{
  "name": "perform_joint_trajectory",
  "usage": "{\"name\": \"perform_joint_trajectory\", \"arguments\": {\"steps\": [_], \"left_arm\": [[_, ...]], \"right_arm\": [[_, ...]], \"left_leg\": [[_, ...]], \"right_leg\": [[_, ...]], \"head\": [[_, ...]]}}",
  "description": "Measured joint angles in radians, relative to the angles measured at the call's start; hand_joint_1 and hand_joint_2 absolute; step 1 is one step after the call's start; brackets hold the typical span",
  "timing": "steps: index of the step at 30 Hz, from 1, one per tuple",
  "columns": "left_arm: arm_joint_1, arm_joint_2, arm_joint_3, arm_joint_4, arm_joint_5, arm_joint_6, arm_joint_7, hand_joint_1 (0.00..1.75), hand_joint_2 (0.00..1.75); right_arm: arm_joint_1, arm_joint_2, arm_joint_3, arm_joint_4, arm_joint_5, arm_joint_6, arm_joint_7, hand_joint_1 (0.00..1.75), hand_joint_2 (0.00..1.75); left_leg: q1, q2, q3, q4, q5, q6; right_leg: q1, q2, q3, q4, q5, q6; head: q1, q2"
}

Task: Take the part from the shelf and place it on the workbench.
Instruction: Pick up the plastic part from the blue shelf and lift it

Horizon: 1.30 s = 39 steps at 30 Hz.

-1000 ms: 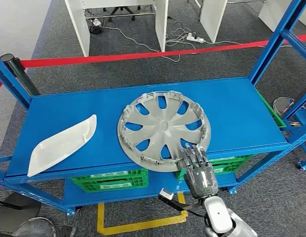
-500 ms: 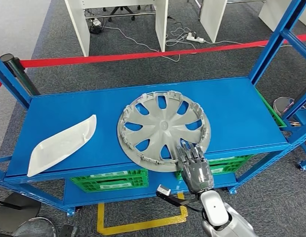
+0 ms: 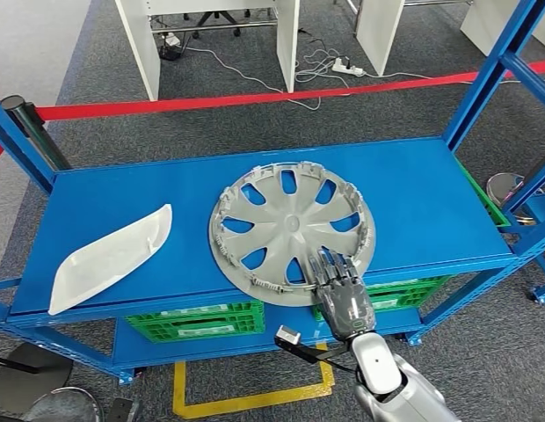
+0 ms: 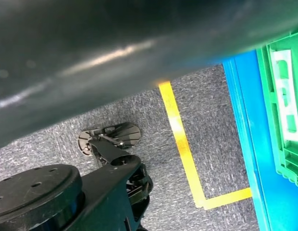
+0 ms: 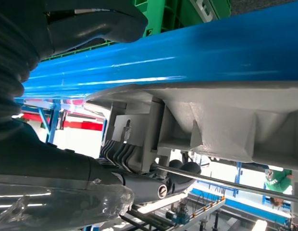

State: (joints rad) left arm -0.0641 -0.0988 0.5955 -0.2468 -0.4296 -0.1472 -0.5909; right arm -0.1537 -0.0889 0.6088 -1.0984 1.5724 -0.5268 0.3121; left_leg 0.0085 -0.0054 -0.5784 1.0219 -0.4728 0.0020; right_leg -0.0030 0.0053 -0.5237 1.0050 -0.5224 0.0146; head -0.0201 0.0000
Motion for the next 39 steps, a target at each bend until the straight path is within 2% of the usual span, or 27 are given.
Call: {"name": "perform_joint_trajectory", "arguments": {"steps": [7,8,9,12,13,22,26,39], "left_arm": [[0.000,0.000,0.000,0.000,0.000,0.000,0.000,0.00,0.00],[0.000,0.000,0.000,0.000,0.000,0.000,0.000,0.00,0.00],[0.000,0.000,0.000,0.000,0.000,0.000,0.000,0.00,0.00],[0.000,0.000,0.000,0.000,-0.001,0.000,0.000,0.00,0.00],[0.000,0.000,0.000,0.000,-0.002,0.000,0.000,0.00,0.00],[0.000,0.000,0.007,0.000,-0.004,0.000,0.000,0.00,0.00],[0.002,0.000,0.017,0.000,-0.006,0.000,0.000,0.00,0.00],[0.005,0.000,0.049,0.000,-0.020,0.000,-0.016,0.00,0.00]], "right_arm": [[-0.003,0.003,0.000,0.007,0.000,0.000,0.000,0.00,1.75],[-0.003,0.003,0.000,0.007,0.000,0.000,0.000,0.04,1.75],[-0.003,0.003,0.000,0.008,0.000,0.000,0.000,0.41,1.75],[-0.004,0.003,-0.001,0.010,0.000,0.000,-0.002,1.67,1.75],[-0.004,0.003,-0.001,0.011,0.000,0.000,-0.003,1.75,1.75],[-0.016,0.003,0.001,0.012,0.001,-0.017,0.013,1.75,1.75],[-0.020,-0.007,0.035,-0.018,0.002,-0.024,0.078,1.75,1.75],[-0.024,-0.095,0.203,-0.199,0.002,-0.014,0.230,1.75,1.75]], "left_leg": [[0.000,0.000,0.000,0.000,0.000,0.000],[0.000,0.000,0.001,0.000,0.000,0.000],[0.000,0.000,0.001,0.000,0.000,0.000],[0.000,0.000,0.001,0.000,0.000,0.000],[0.000,0.000,0.001,0.000,0.000,0.000],[0.000,0.000,0.002,0.000,0.000,0.000],[0.000,0.000,0.002,0.000,0.000,0.000],[0.000,0.000,0.002,0.000,0.000,0.000]], "right_leg": [[0.000,0.000,0.000,0.000,0.000,0.000],[0.000,0.000,0.000,0.000,0.000,0.000],[0.000,0.000,0.000,0.000,0.000,0.000],[0.000,0.000,0.001,0.000,0.000,0.000],[0.000,0.000,0.001,0.000,0.000,0.000],[0.000,0.000,0.002,0.000,0.000,0.000],[0.000,-0.001,0.002,0.000,0.000,0.000],[0.000,0.000,0.002,0.000,0.000,0.000]], "head": [[0.000,0.000],[0.000,0.000],[0.000,0.000],[0.000,0.000],[0.000,0.000],[0.000,0.000],[0.000,0.000],[0.000,0.000]]}}
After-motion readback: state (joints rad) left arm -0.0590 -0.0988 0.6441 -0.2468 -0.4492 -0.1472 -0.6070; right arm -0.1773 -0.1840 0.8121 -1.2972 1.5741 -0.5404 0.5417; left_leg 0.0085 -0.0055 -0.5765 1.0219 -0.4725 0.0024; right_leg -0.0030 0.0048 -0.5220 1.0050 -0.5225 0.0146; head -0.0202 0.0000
